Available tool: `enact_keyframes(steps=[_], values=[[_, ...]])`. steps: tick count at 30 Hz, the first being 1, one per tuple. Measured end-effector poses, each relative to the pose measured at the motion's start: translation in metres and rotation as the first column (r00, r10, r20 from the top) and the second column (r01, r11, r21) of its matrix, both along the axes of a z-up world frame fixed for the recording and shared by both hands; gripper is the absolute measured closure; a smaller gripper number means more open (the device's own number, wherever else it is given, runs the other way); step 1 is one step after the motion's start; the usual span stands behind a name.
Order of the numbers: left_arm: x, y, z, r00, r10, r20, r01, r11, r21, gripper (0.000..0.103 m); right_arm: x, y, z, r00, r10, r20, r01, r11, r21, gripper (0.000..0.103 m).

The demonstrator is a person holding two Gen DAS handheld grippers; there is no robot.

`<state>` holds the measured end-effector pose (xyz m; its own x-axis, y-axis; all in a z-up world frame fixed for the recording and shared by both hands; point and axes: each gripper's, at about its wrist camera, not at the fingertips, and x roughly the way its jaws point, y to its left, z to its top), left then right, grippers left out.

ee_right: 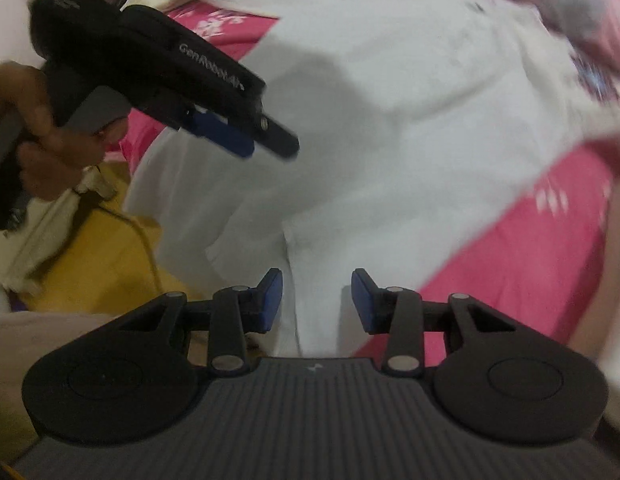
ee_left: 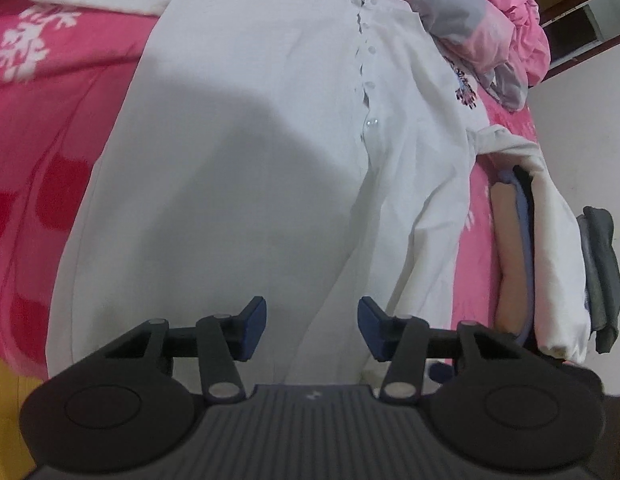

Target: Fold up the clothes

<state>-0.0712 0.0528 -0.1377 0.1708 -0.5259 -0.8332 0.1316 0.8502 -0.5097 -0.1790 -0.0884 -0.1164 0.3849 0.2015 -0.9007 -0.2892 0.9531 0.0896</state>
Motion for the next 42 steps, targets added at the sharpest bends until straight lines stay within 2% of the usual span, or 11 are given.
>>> enact_keyframes(steps=[1, 3, 10, 14, 17, 20, 21, 23, 26, 33, 42], values=[[-0.001, 0.000, -0.001, 1.000, 0.003, 0.001, -0.003, 1.000, 0.003, 0.053, 0.002, 0.003, -0.008, 1.000, 0.019, -0.009, -0.019, 1.000, -0.016, 0.068], [-0.003, 0.001, -0.002, 1.000, 0.007, 0.000, -0.007, 1.000, 0.006, 0.056, 0.003, -0.003, -0.014, 0.999, 0.014, -0.029, -0.015, 0.999, -0.037, 0.103], [-0.014, -0.001, 0.000, 1.000, -0.020, 0.004, 0.020, 1.000, -0.006, 0.058, -0.020, -0.065, 0.003, 0.962, -0.269, -0.055, 0.269, 0.963, -0.005, 0.103], [-0.019, -0.005, -0.004, 0.999, -0.032, -0.008, 0.032, 0.999, 0.009, 0.061, -0.022, -0.055, 0.007, 0.983, -0.182, -0.011, 0.182, 0.982, 0.042, 0.100], [-0.019, -0.006, -0.009, 1.000, -0.025, -0.013, 0.025, 0.999, 0.022, 0.065, -0.013, -0.026, 0.006, 0.998, -0.038, 0.042, 0.036, 0.999, 0.038, 0.065], [-0.017, -0.004, -0.014, 1.000, -0.005, -0.022, 0.006, 1.000, 0.031, 0.071, 0.004, -0.008, -0.012, 0.998, 0.058, 0.026, -0.058, 0.998, 0.016, 0.060], [-0.016, -0.003, -0.016, 1.000, 0.002, -0.024, -0.001, 0.999, 0.034, 0.071, 0.009, -0.003, -0.019, 0.996, 0.087, 0.016, -0.087, 0.996, 0.009, 0.066], [-0.016, -0.002, -0.016, 1.000, -0.003, -0.024, 0.004, 0.999, 0.032, 0.072, 0.014, -0.010, -0.024, 0.998, 0.061, 0.009, -0.061, 0.998, -0.003, 0.099], [-0.016, -0.002, -0.016, 1.000, -0.018, -0.021, 0.018, 0.999, 0.030, 0.072, 0.008, -0.049, -0.009, 0.993, -0.120, -0.005, 0.120, 0.990, 0.077, 0.102], [-0.015, -0.003, -0.011, 0.998, -0.064, -0.027, 0.065, 0.998, 0.009, 0.070, -0.040, -0.115, -0.003, 0.892, -0.437, -0.116, 0.446, 0.892, 0.068, 0.102], [-0.021, -0.021, -0.013, 0.982, -0.181, -0.056, 0.181, 0.983, 0.003, 0.061, -0.085, -0.139, -0.024, 0.706, -0.649, -0.285, 0.698, 0.705, 0.123, 0.102]])
